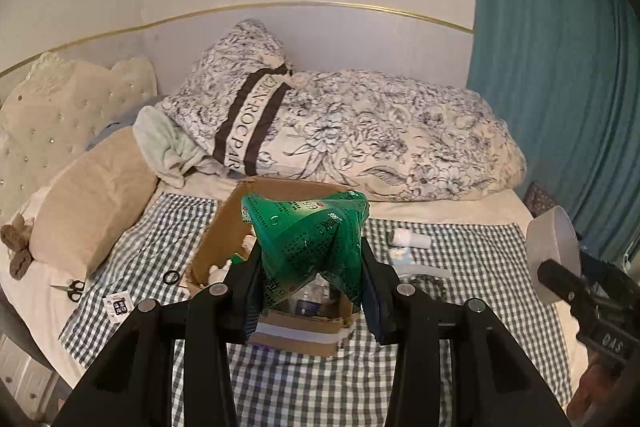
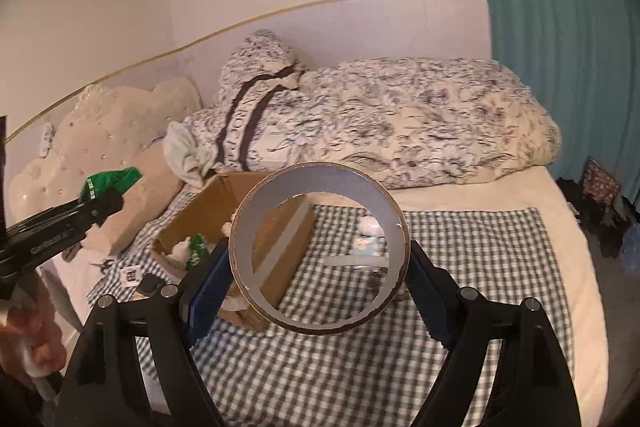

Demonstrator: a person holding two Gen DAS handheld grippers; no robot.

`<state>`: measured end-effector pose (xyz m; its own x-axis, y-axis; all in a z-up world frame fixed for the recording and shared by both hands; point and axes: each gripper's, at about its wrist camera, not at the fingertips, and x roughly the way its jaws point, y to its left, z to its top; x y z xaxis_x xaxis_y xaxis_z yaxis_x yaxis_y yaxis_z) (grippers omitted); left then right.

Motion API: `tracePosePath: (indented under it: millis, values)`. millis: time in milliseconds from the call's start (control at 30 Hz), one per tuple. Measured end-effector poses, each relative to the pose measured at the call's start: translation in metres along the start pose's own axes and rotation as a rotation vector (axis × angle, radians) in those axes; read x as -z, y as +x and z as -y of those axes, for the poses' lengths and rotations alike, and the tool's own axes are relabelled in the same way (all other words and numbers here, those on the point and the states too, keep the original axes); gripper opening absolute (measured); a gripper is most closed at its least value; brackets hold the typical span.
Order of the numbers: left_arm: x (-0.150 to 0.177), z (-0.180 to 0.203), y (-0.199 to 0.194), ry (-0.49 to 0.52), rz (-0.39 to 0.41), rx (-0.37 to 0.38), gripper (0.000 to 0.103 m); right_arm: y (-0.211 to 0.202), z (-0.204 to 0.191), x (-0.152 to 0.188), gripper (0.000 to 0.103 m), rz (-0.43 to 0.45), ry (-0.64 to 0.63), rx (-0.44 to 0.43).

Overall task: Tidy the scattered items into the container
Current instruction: 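Lift the green packet and tape roll and carry them to the cardboard box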

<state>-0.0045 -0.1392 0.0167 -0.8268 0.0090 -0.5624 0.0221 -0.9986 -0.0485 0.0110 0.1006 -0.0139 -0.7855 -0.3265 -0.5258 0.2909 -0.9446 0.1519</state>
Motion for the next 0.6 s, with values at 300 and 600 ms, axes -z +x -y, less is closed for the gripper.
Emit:
tracePosePath:
  millis: [300, 600]
  values:
    - [0.003, -0.025, 0.024, -0.001, -0.023, -0.027, 0.042, 0.033, -0.035, 0.001, 0.082, -0.034, -0.043, -0.044]
    - [0.004, -0.046, 0.051, -0.024, -0.041, -0.031, 0.042, 0.07, -0.065, -0.017, 0.082, -0.041, -0.058, -0.103]
